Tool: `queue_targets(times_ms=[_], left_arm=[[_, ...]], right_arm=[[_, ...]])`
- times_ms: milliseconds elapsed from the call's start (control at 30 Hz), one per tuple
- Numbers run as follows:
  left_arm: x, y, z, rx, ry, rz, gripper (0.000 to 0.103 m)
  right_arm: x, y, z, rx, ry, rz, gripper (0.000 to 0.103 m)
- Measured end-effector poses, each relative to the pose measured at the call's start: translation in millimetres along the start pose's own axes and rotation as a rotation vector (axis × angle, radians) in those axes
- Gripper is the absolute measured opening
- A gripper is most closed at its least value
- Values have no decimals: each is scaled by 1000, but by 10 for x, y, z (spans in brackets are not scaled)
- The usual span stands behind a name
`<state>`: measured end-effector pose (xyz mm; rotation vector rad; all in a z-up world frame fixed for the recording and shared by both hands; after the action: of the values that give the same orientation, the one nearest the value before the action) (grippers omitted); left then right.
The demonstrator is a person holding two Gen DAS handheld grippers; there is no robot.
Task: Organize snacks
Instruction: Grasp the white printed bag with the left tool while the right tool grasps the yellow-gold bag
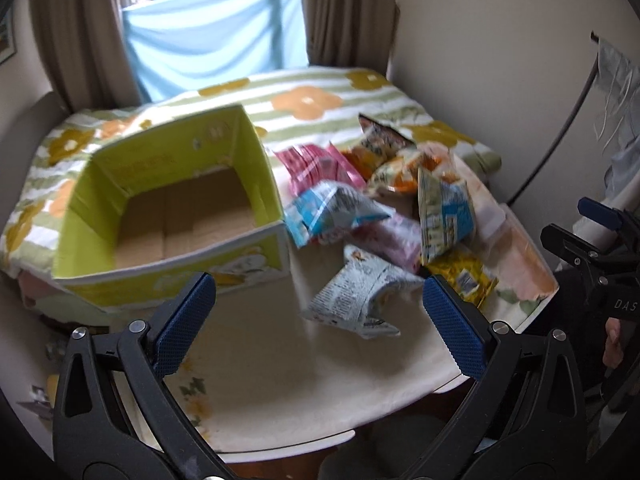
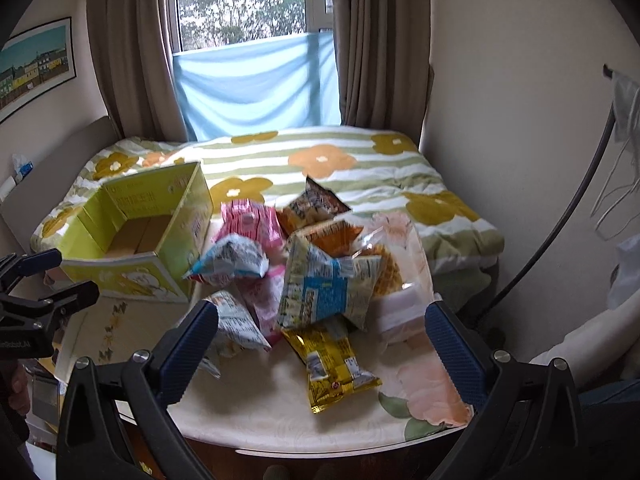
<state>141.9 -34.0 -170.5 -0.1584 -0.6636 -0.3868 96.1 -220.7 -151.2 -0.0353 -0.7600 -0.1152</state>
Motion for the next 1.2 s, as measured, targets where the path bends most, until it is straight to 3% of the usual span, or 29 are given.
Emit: queue_targets(times_ms=[200,533,700,767,833,900,1200], left_arm=[[-165,-193,-655,-10,118,-99,102],[-270,-346,-1411,-62,273,-168,101],[-306,-364,-1656,-72,339,-189,83],[-302,-381,-1722,-80,354,-190,72],[-300,-405,-1752,-90,359,-190,69],[-302,-431,-1766,-98,362,-195,60],[-322,-483,-1732,-94,359,-175,47]], right_arm=[[-279,-51,-562,48,111,58,102],[-632,-180,-1339,167,282,78,102],[-652,-192,-1477,191,297,101,102],[-648,-199,-1513,208,300,105,102],[-631,-198,-1550,209,305,116,102],[-624,-198,-1574,215,306,124,102],[-674,-229,-1689,220,341,139,82]])
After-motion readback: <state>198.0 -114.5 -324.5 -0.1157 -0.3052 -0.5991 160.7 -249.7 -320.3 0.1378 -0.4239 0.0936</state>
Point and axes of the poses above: each gripper's, at about its wrist camera, not at the fingertips, and z roughly against the way its jaws point, y to its left, x to its top, the point moved 3 cm from there along -z, roughly the way its jaws point
